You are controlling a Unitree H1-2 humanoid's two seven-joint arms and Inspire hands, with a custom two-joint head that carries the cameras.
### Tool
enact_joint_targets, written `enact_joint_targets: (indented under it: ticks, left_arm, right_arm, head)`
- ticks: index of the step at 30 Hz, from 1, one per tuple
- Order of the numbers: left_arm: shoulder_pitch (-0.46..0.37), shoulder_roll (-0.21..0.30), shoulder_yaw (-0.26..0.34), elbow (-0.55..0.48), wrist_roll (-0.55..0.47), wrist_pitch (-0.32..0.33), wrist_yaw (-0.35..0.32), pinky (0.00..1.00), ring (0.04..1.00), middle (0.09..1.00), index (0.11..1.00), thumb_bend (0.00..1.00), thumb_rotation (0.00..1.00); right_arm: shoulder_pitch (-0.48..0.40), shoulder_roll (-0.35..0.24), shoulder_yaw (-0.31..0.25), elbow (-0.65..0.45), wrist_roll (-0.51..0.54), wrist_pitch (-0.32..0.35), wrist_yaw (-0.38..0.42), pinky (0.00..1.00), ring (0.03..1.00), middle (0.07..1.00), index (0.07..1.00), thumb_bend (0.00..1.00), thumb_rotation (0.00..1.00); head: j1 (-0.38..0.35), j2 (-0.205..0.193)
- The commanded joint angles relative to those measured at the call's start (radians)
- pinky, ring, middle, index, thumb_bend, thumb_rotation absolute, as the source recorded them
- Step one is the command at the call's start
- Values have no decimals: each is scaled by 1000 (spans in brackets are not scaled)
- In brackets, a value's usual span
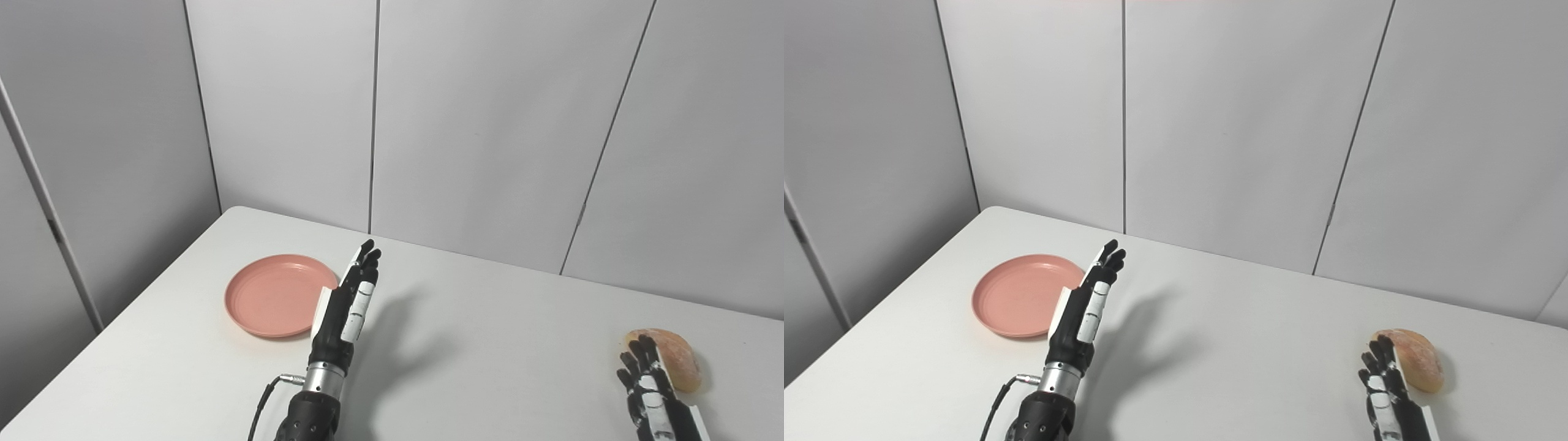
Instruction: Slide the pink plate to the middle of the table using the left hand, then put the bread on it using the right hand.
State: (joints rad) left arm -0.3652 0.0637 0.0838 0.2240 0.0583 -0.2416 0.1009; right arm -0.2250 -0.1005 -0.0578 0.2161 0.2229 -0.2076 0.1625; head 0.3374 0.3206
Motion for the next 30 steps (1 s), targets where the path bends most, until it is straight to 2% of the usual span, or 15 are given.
enact_joint_targets:
  ticks: [1,4,7,14,20,24,30]
  left_arm:
    - [-48,26,11,-32,-13,21,-8,958,928,922,911,761,1000]
    - [-50,67,20,-43,-7,54,-15,947,919,918,910,778,1000]
    - [-50,120,21,-50,13,73,-26,990,925,919,913,806,1000]
    - [-77,189,69,-53,-45,110,-50,1000,935,915,905,790,1000]
    - [-121,279,108,43,-90,57,-89,935,907,902,890,784,1000]
    - [-135,306,139,88,-81,34,-61,854,857,856,849,763,1000]
    - [-152,369,167,152,-86,18,-73,835,843,850,840,788,1000]
  right_arm:
    - [10,-6,-9,-17,6,4,4,1000,1000,1000,1000,502,807]
    - [13,-4,-9,-29,5,8,3,1000,1000,1000,1000,483,812]
    - [19,-6,-6,-50,-2,22,0,1000,1000,1000,1000,470,833]
    - [33,-1,-9,-93,-4,43,-6,1000,1000,1000,1000,459,816]
    - [37,-1,-8,-118,-2,64,-9,1000,1000,1000,1000,446,835]
    - [37,0,-12,-125,3,66,-10,1000,1000,1000,1000,458,820]
    - [39,-3,-13,-132,13,72,-1,1000,1000,1000,1000,468,810]
  head:
    - [1,1]
    - [9,4]
    - [11,5]
    - [24,12]
    - [29,16]
    - [37,17]
    - [49,18]
